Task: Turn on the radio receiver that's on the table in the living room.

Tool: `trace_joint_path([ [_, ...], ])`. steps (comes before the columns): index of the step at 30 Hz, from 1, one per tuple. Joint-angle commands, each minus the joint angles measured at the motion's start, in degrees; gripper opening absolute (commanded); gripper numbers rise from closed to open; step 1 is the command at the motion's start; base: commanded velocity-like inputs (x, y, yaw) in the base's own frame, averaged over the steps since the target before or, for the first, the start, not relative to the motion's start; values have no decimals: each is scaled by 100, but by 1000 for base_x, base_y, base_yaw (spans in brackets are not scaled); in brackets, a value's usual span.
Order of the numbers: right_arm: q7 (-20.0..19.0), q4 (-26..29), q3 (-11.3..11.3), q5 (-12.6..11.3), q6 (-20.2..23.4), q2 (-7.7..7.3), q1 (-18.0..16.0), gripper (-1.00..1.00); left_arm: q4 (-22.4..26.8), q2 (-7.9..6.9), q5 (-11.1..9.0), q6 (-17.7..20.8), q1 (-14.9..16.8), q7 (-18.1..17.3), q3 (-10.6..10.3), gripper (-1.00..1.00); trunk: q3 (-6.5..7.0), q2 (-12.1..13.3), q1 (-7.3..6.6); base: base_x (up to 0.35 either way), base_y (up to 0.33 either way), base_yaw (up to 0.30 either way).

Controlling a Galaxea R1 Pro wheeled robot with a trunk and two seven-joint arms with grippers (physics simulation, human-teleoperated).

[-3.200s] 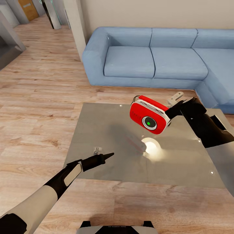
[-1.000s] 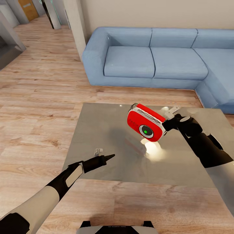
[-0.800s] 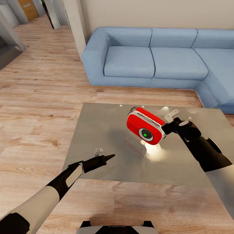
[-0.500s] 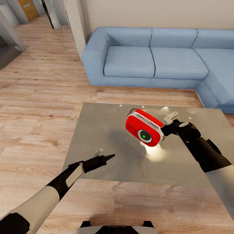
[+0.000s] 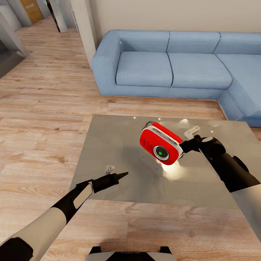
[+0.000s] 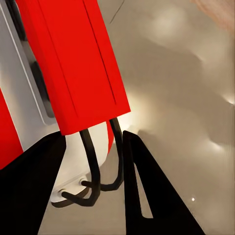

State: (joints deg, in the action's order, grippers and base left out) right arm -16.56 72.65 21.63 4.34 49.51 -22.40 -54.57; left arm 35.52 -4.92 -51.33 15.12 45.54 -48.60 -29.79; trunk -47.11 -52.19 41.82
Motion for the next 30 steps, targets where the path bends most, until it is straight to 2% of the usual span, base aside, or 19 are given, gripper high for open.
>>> trace_joint_path([
  [1,2,-11,-1,-3,-4,-10,-1,-100,-1,0,0,0,0,0,0,-100,0,0,0,0,0,0],
  [10,16,-353,-1,-12,-355,-27,-1,-100,3,0,0,-8,-1,0,0,-100,0,0,0,0,0,0],
  [20,190,-497,-1,-21,-426,-27,-1,-100,7,0,-11,-9,-1,0,0,-100,0,0,0,0,0,0],
  [30,202,-826,-1,-23,-725,-23,-1,-100,5,0,-9,-9,-1,0,0,-100,0,0,0,0,0,0],
])
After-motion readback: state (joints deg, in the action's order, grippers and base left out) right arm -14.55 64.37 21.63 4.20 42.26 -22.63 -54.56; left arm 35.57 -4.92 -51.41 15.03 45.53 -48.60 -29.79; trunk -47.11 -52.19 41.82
